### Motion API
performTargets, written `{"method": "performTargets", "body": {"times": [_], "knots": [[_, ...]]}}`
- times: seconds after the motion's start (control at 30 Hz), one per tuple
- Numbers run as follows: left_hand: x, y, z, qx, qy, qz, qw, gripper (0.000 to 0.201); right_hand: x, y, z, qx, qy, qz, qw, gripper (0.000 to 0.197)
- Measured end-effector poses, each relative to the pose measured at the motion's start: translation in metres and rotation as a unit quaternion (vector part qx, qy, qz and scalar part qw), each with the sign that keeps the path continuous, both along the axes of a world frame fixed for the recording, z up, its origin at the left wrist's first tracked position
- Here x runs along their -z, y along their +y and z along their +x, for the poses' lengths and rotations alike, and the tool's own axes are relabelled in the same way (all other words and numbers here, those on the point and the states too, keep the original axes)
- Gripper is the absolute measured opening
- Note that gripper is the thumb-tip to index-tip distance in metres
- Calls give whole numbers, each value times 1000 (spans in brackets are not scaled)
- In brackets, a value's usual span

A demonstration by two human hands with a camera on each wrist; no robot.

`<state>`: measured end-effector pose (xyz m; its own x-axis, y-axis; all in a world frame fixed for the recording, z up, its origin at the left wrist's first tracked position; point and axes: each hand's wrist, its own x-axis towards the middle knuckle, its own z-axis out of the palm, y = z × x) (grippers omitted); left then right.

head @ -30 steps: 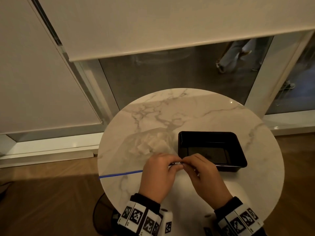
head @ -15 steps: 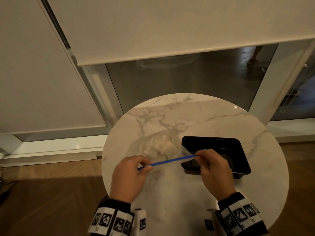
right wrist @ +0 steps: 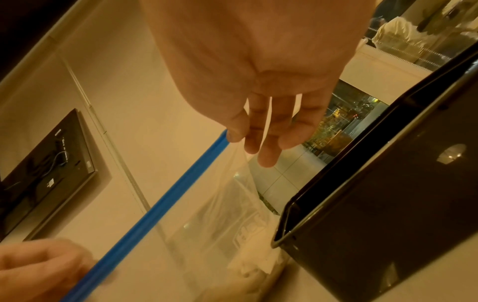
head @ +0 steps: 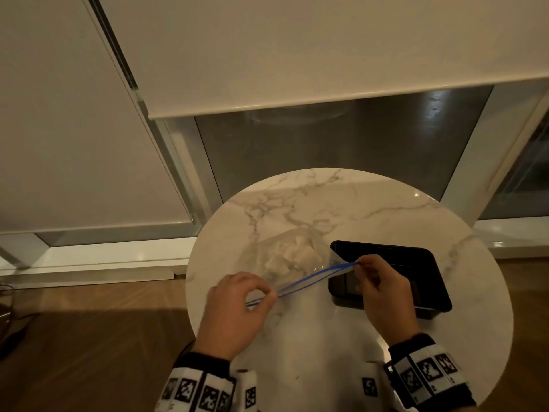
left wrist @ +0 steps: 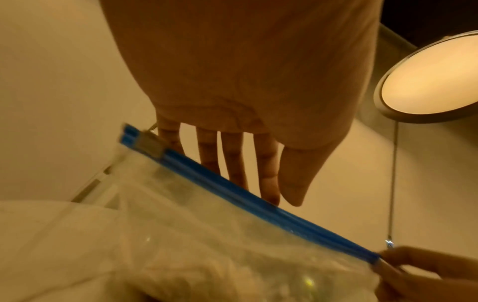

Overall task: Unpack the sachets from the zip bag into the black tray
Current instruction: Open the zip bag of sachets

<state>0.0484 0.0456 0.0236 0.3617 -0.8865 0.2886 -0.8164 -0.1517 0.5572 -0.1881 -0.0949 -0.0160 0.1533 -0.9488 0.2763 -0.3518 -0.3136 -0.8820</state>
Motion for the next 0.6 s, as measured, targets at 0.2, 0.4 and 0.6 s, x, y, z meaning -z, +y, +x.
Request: {"method": "performTargets", "body": {"times": [0.2, 0.4, 0.6], "knots": [[9, -16, -30, 65, 3, -3, 998, 31, -5, 7, -2, -8, 6, -14, 1000, 15], [9, -14, -34, 91, 11, 6, 996, 33, -6, 11, -3, -13, 18, -17, 1000, 10], [7, -13, -36, 75, 3, -15, 997, 18, -15, 15, -1, -19, 11, -11, 1000, 14]]}}
